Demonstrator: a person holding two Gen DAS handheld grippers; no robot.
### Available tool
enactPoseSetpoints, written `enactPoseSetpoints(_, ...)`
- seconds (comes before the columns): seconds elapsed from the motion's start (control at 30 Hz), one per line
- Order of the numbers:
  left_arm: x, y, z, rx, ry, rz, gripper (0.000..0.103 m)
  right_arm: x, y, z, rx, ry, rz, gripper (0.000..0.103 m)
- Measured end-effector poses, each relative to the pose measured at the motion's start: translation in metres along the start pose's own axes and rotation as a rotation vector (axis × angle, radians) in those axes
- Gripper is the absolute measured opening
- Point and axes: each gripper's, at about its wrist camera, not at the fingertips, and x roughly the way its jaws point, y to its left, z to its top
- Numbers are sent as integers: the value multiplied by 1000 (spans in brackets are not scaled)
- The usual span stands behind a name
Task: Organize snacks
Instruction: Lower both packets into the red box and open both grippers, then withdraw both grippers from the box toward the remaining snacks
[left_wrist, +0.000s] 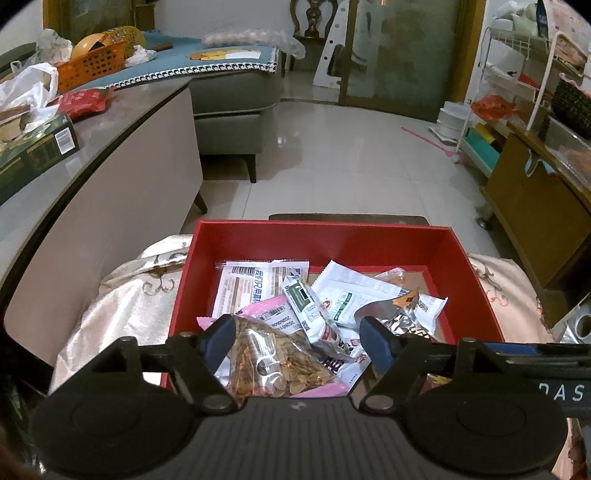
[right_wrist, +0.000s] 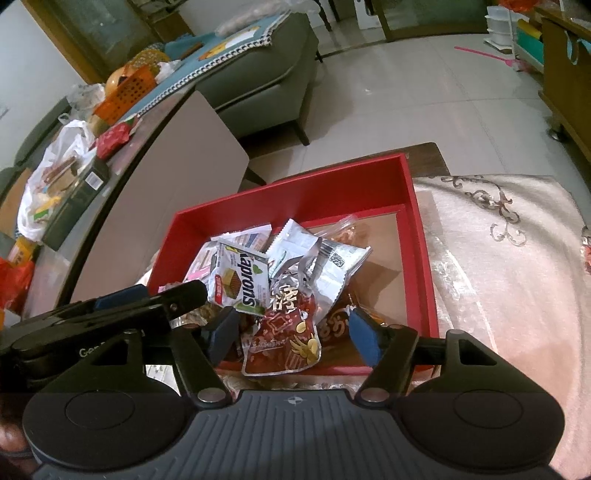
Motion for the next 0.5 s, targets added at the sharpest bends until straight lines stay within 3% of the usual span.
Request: enactPoseSetpoints(0.5, -43, -6, -18, 43, -40, -46, 68, -31, -3, -19, 0, -18, -13, 84)
